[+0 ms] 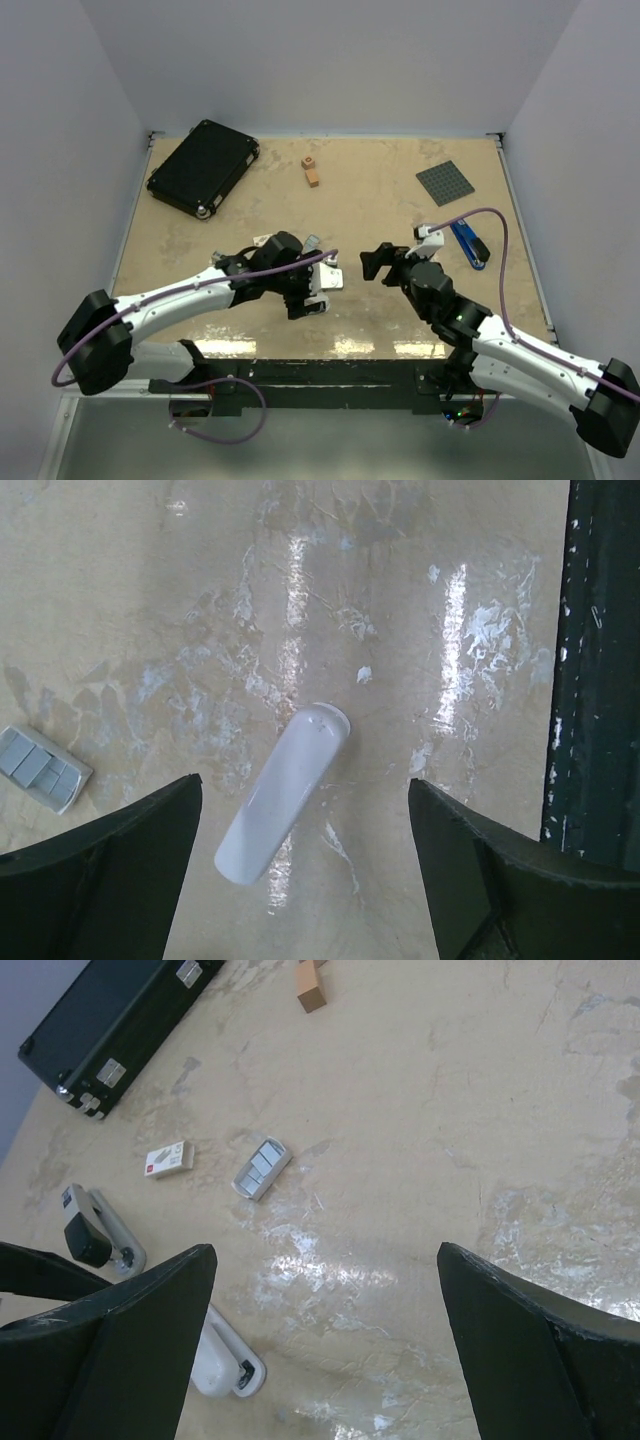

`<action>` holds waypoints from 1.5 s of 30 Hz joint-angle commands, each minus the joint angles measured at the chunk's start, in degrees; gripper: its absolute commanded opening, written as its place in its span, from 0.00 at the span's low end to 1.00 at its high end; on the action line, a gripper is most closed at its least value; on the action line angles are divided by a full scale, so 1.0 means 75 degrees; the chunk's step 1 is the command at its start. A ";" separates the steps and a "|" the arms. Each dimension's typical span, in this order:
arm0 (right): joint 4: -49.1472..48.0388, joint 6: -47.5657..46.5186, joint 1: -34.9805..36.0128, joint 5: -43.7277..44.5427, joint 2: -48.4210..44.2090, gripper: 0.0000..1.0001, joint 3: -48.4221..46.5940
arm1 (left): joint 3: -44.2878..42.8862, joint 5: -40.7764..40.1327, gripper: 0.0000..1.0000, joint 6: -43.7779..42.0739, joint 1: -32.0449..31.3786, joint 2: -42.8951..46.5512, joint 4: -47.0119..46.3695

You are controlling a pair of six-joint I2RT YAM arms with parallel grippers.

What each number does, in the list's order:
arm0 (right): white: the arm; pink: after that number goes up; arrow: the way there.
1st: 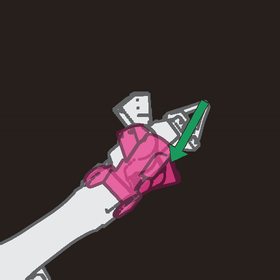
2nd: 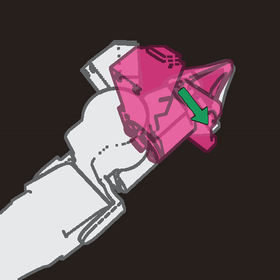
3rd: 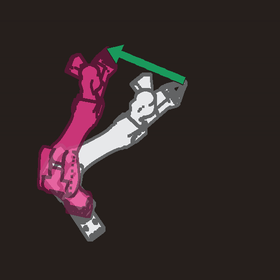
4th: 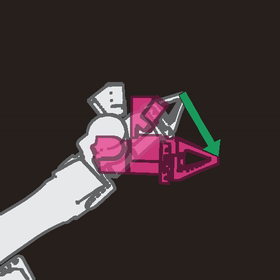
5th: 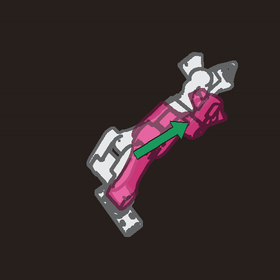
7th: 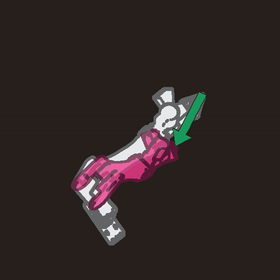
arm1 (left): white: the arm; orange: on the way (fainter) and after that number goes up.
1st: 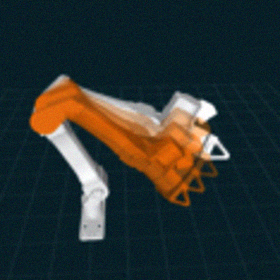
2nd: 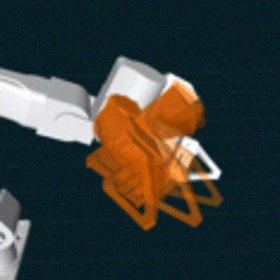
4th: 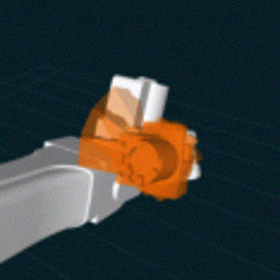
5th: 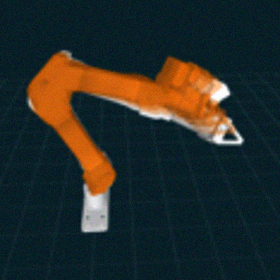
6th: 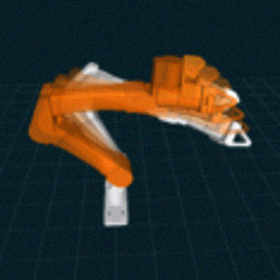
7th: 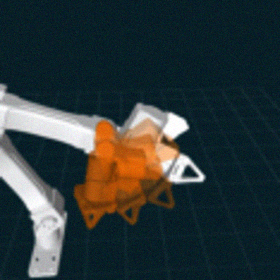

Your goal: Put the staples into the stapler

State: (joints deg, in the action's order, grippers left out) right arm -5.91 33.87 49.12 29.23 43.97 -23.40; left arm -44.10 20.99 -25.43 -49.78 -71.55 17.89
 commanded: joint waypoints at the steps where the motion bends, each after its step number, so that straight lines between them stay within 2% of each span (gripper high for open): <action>1: -0.0548 0.0383 0.0024 0.0286 -0.0190 0.97 0.0178 | -0.0670 -0.0068 0.88 -0.1190 -0.0276 -0.0642 0.0462; 10: -0.0735 0.0359 0.0025 0.0321 -0.0308 0.96 0.0436 | -0.1198 0.0002 0.70 -0.1402 -0.0335 -0.1932 0.0498; 14: -0.0852 0.0359 0.0024 0.0193 -0.0155 0.96 0.0436 | -0.1257 0.0060 0.53 -0.1426 -0.0335 -0.2423 0.0287; 16: -0.0911 0.0348 0.0036 0.0134 -0.0039 0.96 0.0448 | -0.1316 0.0095 0.52 -0.1437 -0.0336 -0.2565 0.0298; 22: -0.1285 -0.0014 0.0036 -0.0416 0.0243 0.95 0.0460 | -0.1281 0.0189 0.20 -0.1099 -0.0324 -0.2578 0.0064; 26: -0.1648 -0.0449 0.0024 -0.1259 0.0723 0.95 0.0237 | -0.0919 0.0330 0.03 0.0082 -0.0324 -0.2075 -0.0380; 29: -0.1684 -0.0485 0.0024 -0.1811 0.0911 0.94 0.0109 | -0.0462 -0.0089 0.00 0.1009 -0.0312 -0.1408 -0.1386; 32: -0.1696 -0.0391 0.0025 -0.2151 0.1157 0.94 -0.0032 | 0.0789 -0.0862 0.00 0.2436 -0.0312 -0.0599 -0.2874; 36: -0.1778 -0.0145 0.0024 -0.2421 0.1450 0.92 -0.0173 | 0.1893 -0.1977 0.00 0.3609 -0.0300 0.0444 -0.4536; 40: -0.1953 0.0369 0.0024 -0.2796 0.2058 0.88 -0.0360 | 0.2983 -0.2459 0.00 0.4432 -0.0300 0.1556 -0.6120; 45: -0.2585 0.0757 0.0024 -0.3615 0.2622 0.83 -0.0443 | 0.3547 -0.2717 0.00 0.4855 -0.0300 0.1852 -0.7117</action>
State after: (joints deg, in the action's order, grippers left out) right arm -19.35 36.10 49.12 8.08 61.84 -24.18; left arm -19.51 4.14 4.45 -52.14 -59.11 -20.95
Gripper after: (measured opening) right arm 0.850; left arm 0.376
